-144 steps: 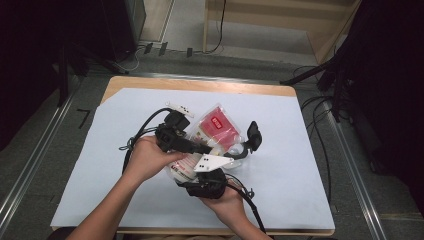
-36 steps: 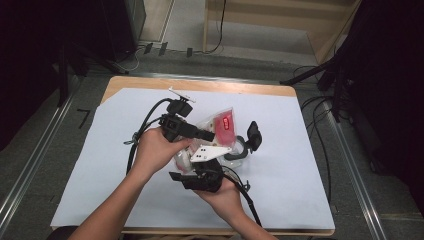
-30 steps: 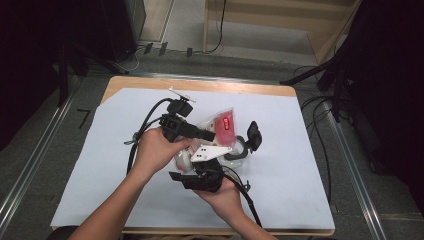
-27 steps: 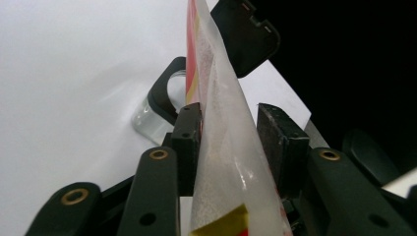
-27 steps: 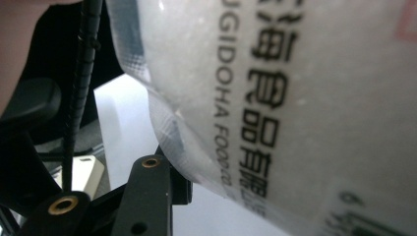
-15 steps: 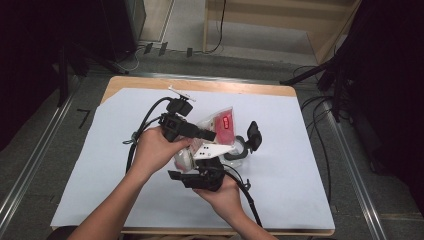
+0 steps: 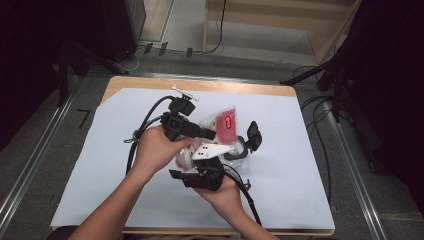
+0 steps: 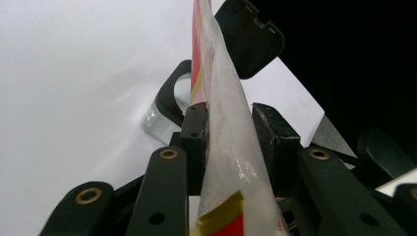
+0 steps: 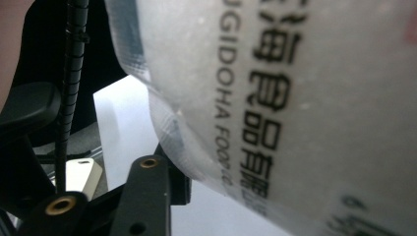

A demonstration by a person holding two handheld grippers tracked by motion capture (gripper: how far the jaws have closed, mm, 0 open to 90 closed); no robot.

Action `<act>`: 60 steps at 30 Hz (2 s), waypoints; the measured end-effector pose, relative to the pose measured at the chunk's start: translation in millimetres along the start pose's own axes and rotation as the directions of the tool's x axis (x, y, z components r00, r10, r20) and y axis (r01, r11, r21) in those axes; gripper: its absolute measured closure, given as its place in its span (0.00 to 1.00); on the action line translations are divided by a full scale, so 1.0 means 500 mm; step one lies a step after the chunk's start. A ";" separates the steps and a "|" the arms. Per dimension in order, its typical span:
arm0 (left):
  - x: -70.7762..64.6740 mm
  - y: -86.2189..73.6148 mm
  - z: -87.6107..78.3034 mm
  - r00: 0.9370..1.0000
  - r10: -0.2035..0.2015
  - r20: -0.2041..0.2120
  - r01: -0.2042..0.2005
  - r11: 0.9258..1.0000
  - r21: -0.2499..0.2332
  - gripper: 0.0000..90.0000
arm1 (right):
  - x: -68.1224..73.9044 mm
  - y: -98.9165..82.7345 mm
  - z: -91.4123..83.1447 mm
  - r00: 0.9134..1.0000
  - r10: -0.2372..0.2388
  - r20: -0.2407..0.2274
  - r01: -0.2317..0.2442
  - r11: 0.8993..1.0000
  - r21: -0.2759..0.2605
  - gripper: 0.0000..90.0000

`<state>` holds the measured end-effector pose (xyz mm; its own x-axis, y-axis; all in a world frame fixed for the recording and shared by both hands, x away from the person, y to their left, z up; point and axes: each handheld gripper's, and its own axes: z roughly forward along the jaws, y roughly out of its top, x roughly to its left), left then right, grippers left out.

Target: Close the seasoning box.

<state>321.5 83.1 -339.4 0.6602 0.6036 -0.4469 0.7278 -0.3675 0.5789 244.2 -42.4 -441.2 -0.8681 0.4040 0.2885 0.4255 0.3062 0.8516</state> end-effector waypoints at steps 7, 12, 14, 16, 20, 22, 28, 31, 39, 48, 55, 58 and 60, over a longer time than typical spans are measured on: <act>-0.009 0.008 0.008 0.999 0.027 0.019 -0.026 0.999 -0.037 0.76 | -0.003 -0.001 -0.003 1.000 0.014 -0.009 -0.014 1.000 -0.019 0.70; -0.007 0.009 0.007 0.999 0.020 0.037 -0.018 0.999 -0.045 0.73 | 0.000 0.001 -0.005 1.000 0.022 -0.010 -0.022 0.999 -0.037 0.70; -0.006 0.008 0.007 0.999 0.021 0.037 -0.019 0.999 -0.049 0.73 | 0.000 0.000 -0.004 1.000 0.020 -0.011 -0.021 0.999 -0.039 0.70; -0.006 0.007 0.007 0.999 0.023 0.036 -0.021 0.999 -0.051 0.74 | -0.001 0.001 -0.004 1.000 0.018 -0.010 -0.018 0.999 -0.037 0.70; -0.006 0.004 0.006 0.999 0.020 0.030 -0.019 0.999 -0.048 0.74 | -0.001 0.000 -0.003 1.000 0.005 -0.010 -0.006 1.000 -0.027 0.70; -0.006 0.003 0.006 0.999 0.022 0.032 -0.020 0.999 -0.050 0.75 | 0.000 -0.001 -0.002 1.000 0.002 -0.008 -0.002 1.000 -0.025 0.70; -0.005 0.002 0.003 1.000 0.024 0.021 -0.022 0.998 -0.060 0.76 | -0.002 0.000 0.000 0.999 -0.030 0.010 0.030 0.999 -0.015 0.70; -0.005 0.001 -0.002 1.000 0.024 0.012 -0.023 0.998 -0.061 0.76 | -0.003 0.003 0.002 0.999 -0.043 0.012 0.043 0.999 -0.011 0.70; 0.000 -0.004 -0.009 1.000 0.015 0.000 -0.015 0.997 -0.071 0.75 | -0.001 0.007 0.009 0.999 -0.054 -0.001 0.054 0.999 -0.003 0.70; 0.005 -0.011 -0.016 1.000 0.011 -0.019 -0.013 0.997 -0.081 0.76 | -0.001 0.010 0.018 0.998 -0.066 -0.020 0.066 0.998 0.010 0.70; 0.011 -0.015 -0.017 1.000 -0.002 -0.015 0.001 0.996 -0.089 0.77 | 0.000 0.011 0.022 0.997 -0.069 -0.026 0.070 0.997 0.019 0.70; 0.013 -0.015 -0.017 1.000 -0.004 -0.017 0.002 0.996 -0.084 0.77 | 0.001 0.011 0.023 0.997 -0.070 -0.024 0.070 0.997 0.022 0.70; 0.013 -0.015 -0.016 1.000 -0.004 -0.017 0.002 0.997 -0.082 0.77 | 0.001 0.011 0.022 0.997 -0.068 -0.023 0.069 0.997 0.024 0.70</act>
<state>319.0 95.6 -341.1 0.6543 0.6169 -0.4375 0.7118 -0.3069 0.6317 249.1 -30.9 -441.3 -0.9008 0.3622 0.2395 0.3705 0.3535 0.8589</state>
